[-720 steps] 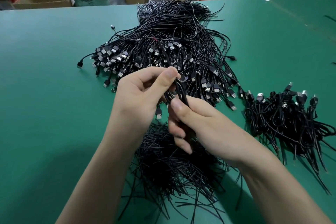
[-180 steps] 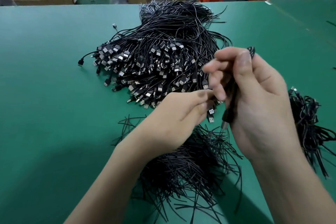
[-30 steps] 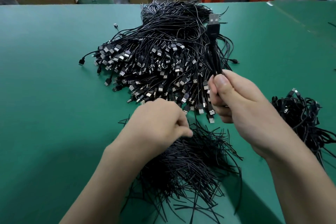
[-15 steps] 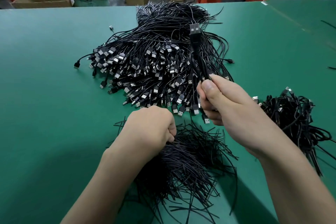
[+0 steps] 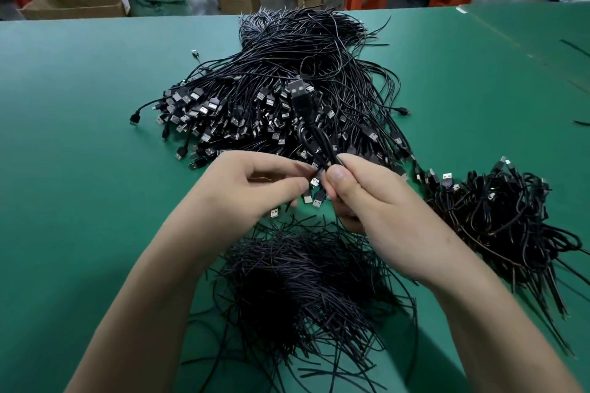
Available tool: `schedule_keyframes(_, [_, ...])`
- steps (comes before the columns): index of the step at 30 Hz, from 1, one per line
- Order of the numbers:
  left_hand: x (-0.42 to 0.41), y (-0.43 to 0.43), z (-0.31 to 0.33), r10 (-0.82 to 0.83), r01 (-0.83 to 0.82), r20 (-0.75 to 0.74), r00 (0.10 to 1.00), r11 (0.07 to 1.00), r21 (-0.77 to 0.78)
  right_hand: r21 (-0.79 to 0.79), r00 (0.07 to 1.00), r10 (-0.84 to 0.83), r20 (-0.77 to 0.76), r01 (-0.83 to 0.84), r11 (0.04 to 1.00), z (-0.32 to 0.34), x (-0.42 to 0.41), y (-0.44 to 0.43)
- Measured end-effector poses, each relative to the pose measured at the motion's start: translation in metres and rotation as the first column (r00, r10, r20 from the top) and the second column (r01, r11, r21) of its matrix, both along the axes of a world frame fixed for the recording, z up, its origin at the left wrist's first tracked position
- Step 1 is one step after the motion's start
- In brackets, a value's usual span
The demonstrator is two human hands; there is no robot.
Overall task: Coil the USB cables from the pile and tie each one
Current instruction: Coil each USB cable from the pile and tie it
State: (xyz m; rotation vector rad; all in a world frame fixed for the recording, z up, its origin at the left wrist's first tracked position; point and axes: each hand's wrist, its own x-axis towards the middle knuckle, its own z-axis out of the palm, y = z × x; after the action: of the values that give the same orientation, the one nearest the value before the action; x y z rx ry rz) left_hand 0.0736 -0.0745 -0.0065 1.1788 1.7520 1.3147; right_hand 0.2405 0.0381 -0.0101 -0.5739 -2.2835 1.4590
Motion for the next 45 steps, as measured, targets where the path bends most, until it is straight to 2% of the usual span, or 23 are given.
schedule_keyframes(7, [0.003, 0.004, 0.001, -0.037, 0.008, 0.27, 0.962, 0.994, 0.106, -0.151, 0.997, 0.009, -0.078, -0.021, 0.988, 0.001, -0.001, -0.002])
schedule_keyframes(11, [0.005, 0.004, 0.0, -0.13, 0.08, 0.383, 0.915, 0.986, 0.145, -0.197, 0.995, -0.011, -0.099, -0.009, 0.98, 0.005, 0.001, 0.0])
schedule_keyframes(15, [0.012, 0.008, -0.003, -0.088, 0.029, 0.298, 0.951, 0.98, 0.196, -0.317, 0.989, -0.004, -0.147, -0.043, 0.947, 0.008, 0.003, -0.003])
schedule_keyframes(18, [0.018, 0.012, -0.006, -0.103, 0.01, 0.325, 0.94, 0.961, 0.275, -0.419, 0.984, 0.0, -0.181, -0.077, 0.905, 0.01, 0.003, -0.008])
schedule_keyframes(24, [0.012, 0.012, -0.009, -0.123, 0.028, 0.261, 0.957, 0.94, 0.339, -0.538, 0.97, 0.077, -0.229, -0.192, 0.821, 0.012, 0.005, -0.007])
schedule_keyframes(32, [0.012, 0.015, -0.015, -0.165, 0.083, 0.145, 0.975, 0.889, 0.45, -0.553, 0.96, 0.19, -0.206, -0.274, 0.787, 0.014, 0.009, -0.004])
schedule_keyframes(36, [0.013, 0.014, -0.018, -0.132, 0.036, 0.194, 0.972, 0.9, 0.435, -0.505, 0.936, 0.301, -0.185, -0.353, 0.788, 0.014, 0.012, -0.003])
schedule_keyframes(40, [0.016, 0.015, -0.019, -0.176, 0.072, 0.208, 0.962, 0.9, 0.429, -0.505, 0.932, 0.313, -0.184, -0.363, 0.783, 0.013, 0.012, -0.001])
schedule_keyframes(45, [0.018, 0.016, -0.02, -0.221, 0.105, 0.238, 0.946, 0.901, 0.42, -0.594, 0.898, 0.381, -0.221, -0.433, 0.678, 0.012, 0.014, 0.003])
